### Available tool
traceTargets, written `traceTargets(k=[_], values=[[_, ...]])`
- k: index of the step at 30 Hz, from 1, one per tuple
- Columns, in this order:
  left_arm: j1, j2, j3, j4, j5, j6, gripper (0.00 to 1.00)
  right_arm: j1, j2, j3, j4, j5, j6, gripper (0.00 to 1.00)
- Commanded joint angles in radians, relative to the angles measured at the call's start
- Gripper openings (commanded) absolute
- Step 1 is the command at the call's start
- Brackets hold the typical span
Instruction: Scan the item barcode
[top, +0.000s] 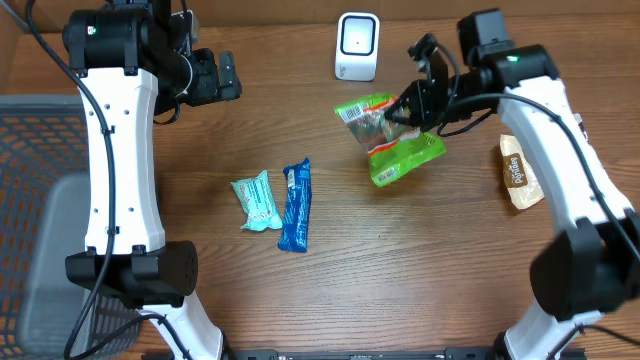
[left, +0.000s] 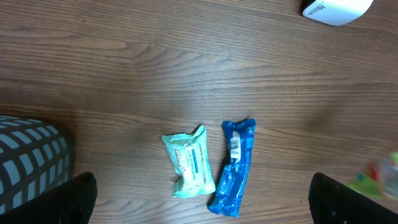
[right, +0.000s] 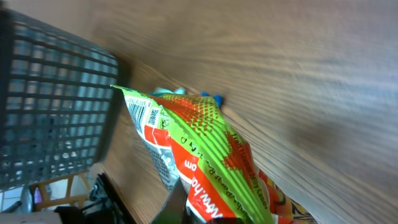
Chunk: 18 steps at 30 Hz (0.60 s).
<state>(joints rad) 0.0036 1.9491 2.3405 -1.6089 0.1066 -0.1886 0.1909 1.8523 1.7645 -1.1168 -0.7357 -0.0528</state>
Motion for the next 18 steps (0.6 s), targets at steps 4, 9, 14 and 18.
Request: traceTargets(k=[4, 9, 14, 18], values=[[-0.004, 0.001, 0.018, -0.003, -0.006, -0.014, 1.00, 0.003, -0.117, 0.031, 0.019, -0.081, -0.015, 0.04], [-0.004, 0.001, 0.018, -0.002, -0.006, -0.014, 1.00, 0.003, -0.147, 0.031, 0.027, -0.081, -0.015, 0.04], [-0.004, 0.001, 0.018, -0.002, -0.006, -0.014, 1.00, 0.006, -0.146, 0.030, 0.053, -0.021, -0.001, 0.04], [-0.004, 0.001, 0.018, -0.002, -0.006, -0.014, 1.00, 0.055, -0.141, 0.030, 0.131, 0.309, 0.144, 0.04]])
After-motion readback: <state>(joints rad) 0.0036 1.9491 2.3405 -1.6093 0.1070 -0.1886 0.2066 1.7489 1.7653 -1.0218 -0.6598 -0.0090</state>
